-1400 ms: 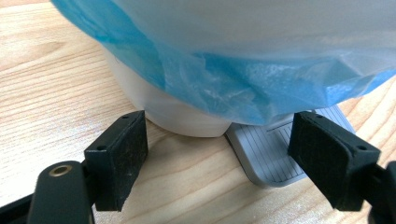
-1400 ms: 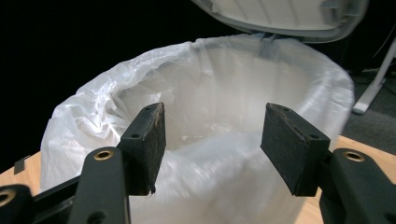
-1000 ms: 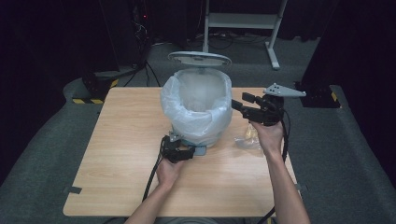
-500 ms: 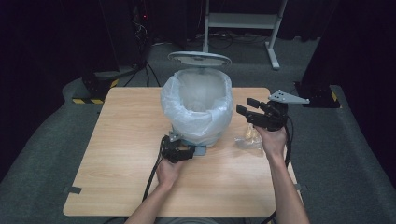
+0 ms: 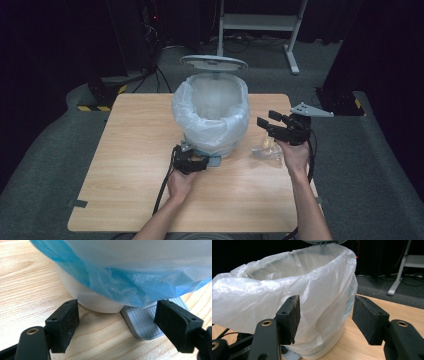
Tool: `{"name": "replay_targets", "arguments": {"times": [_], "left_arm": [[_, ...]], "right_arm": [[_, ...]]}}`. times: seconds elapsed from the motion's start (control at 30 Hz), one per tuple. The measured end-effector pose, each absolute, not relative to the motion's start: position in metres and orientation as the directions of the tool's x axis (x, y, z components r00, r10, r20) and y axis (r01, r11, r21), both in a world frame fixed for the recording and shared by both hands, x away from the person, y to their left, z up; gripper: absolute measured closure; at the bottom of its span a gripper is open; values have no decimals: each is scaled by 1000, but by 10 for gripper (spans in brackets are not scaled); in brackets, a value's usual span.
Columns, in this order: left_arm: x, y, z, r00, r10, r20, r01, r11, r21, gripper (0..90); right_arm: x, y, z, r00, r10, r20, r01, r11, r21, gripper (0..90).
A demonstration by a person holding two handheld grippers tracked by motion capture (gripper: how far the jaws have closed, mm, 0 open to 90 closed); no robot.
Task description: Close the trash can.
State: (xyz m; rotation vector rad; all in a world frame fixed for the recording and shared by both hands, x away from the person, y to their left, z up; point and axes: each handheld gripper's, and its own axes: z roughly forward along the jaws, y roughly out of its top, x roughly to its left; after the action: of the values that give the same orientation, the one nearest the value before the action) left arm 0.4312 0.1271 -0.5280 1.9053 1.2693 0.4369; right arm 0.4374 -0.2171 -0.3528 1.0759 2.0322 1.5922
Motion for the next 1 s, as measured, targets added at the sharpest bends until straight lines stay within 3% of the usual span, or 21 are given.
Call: {"name": "replay_targets", "arguments": {"times": [1.0], "left_arm": [[431,127,-528,439,888,-137,617,-187,765,200]], "right_arm": [[437,-234,-399,-593,782,189,417,99,903,383]]}}
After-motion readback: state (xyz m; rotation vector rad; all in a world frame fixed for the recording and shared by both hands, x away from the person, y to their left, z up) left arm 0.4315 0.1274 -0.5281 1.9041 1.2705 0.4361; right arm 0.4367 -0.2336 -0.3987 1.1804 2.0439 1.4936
